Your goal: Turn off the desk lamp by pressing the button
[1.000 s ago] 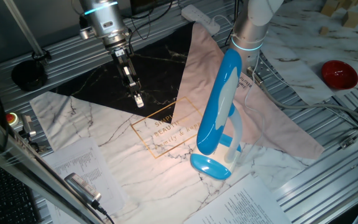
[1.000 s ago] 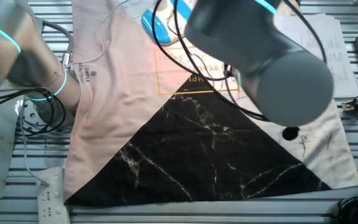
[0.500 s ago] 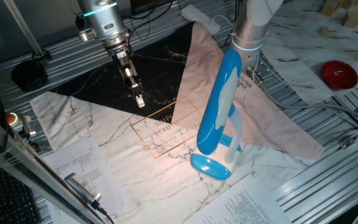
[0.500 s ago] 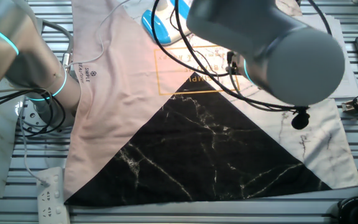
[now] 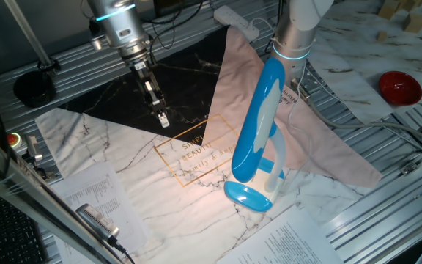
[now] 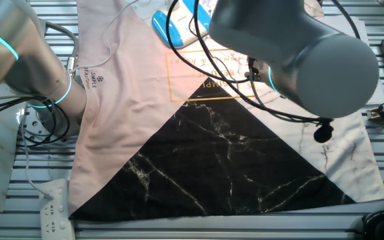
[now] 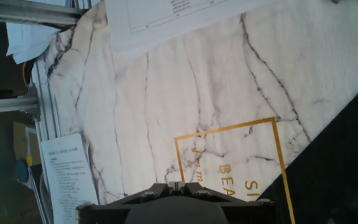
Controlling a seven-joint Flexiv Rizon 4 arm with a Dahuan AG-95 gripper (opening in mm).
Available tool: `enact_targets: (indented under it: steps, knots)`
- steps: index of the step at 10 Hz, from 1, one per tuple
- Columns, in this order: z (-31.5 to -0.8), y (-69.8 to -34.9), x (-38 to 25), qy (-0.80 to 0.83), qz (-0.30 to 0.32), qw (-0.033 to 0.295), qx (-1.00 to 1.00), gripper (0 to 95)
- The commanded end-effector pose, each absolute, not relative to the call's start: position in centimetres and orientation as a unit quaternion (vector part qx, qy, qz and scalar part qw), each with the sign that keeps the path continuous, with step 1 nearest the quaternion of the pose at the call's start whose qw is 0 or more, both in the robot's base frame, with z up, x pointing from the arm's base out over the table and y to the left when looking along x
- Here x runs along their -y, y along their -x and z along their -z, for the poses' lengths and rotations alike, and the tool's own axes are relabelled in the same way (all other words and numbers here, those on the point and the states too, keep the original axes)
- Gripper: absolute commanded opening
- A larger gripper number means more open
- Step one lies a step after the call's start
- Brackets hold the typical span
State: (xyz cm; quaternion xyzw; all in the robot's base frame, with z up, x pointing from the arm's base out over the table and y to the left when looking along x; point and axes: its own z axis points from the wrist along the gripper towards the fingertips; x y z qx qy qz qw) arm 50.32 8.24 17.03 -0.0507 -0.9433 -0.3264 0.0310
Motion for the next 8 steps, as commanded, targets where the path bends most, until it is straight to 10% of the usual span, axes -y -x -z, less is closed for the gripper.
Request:
enact_targets:
  steps: [1,8]
  knots:
    - [-17.0,-50.4,-8.2,-0.014,0.291,0.037,0.956,0.0]
    - [-16.3,-49.1,-13.2,-0.016,0.258,0.044,0.965,0.0]
